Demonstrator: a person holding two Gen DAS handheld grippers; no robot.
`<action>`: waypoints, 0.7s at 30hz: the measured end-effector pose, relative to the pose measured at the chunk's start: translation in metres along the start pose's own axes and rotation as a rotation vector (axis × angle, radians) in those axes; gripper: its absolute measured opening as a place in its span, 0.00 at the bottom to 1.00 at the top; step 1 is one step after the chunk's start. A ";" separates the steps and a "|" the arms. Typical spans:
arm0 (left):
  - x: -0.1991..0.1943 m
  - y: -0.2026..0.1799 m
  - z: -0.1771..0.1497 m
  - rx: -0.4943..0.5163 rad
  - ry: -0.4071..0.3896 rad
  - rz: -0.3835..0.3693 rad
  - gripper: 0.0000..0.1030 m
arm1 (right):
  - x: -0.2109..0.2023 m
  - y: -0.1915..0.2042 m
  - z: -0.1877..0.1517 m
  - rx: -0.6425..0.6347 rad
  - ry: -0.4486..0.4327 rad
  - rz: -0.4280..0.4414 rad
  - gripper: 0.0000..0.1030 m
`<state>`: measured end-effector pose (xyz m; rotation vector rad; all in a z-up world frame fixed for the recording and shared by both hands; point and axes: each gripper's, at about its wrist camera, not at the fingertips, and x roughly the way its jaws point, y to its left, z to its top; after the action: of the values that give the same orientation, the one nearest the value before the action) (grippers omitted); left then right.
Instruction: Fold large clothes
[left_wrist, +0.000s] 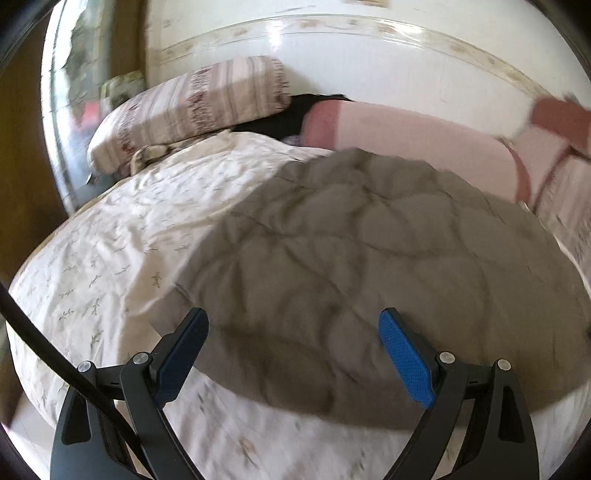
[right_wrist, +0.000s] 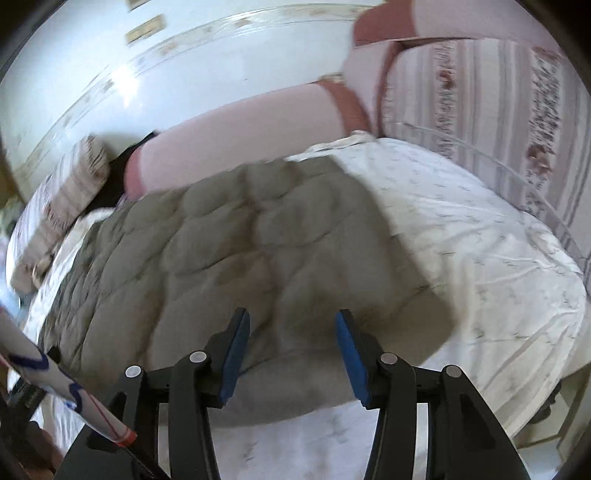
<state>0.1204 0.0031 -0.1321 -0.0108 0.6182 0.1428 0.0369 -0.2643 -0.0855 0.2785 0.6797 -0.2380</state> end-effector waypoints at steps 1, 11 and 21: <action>-0.001 -0.007 -0.004 0.031 0.005 0.002 0.91 | 0.003 0.009 -0.004 -0.024 0.014 0.006 0.54; -0.005 0.000 -0.009 -0.038 0.046 -0.075 0.90 | -0.008 0.054 -0.022 -0.115 -0.058 -0.009 0.64; -0.040 -0.008 -0.041 0.021 -0.056 -0.116 0.90 | -0.042 0.069 -0.057 -0.211 -0.193 0.080 0.64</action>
<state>0.0658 -0.0120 -0.1425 -0.0225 0.5620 0.0240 -0.0073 -0.1756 -0.0889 0.0786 0.4969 -0.1136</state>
